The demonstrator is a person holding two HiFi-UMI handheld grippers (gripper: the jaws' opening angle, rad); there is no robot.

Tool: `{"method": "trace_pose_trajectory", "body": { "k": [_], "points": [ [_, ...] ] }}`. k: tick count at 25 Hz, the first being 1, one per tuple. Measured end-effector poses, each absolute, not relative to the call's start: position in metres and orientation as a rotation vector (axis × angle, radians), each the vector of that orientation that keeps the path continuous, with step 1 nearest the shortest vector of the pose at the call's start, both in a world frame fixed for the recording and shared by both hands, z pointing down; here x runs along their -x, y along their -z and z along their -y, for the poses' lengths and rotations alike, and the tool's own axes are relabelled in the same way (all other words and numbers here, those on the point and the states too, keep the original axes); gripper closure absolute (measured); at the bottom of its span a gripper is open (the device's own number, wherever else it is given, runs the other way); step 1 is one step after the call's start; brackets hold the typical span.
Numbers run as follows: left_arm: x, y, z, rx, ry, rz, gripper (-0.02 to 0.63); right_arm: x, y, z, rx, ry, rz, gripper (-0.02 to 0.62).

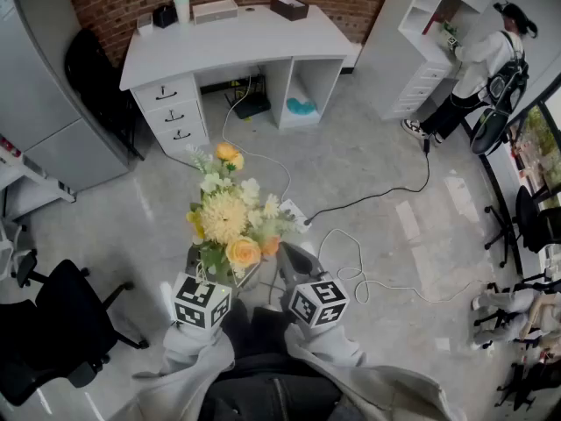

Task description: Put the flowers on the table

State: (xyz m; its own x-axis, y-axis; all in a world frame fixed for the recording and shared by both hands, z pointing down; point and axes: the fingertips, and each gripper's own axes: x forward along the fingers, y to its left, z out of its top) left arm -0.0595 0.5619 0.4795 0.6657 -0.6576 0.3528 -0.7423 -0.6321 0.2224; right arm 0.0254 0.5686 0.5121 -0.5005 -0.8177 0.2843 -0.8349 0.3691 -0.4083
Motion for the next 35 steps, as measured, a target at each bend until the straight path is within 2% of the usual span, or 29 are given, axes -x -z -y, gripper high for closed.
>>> {"method": "trace_pose_trajectory", "body": {
  "k": [9,19,27,35],
  "points": [
    [0.076,-0.464,-0.606,-2.532,-0.315,1.139,0.181,0.01,-0.485,-0.597,-1.451,-0.752,2.65,0.597],
    [0.072,-0.464,-0.613,-2.536,-0.282,1.182,0.181,0.01,-0.482,-0.611,-1.419,-0.79,2.677,0.597],
    [0.064,-0.468,-0.564,-2.578,-0.301,1.146,0.181,0.014,-0.478,-0.563,-1.428,-0.751,2.683,0.597],
    [0.078,-0.469,-0.467,-2.582,-0.325,1.148,0.181,0.023,-0.47,-0.464,-1.467,-0.763,2.687,0.597]
  ]
}}
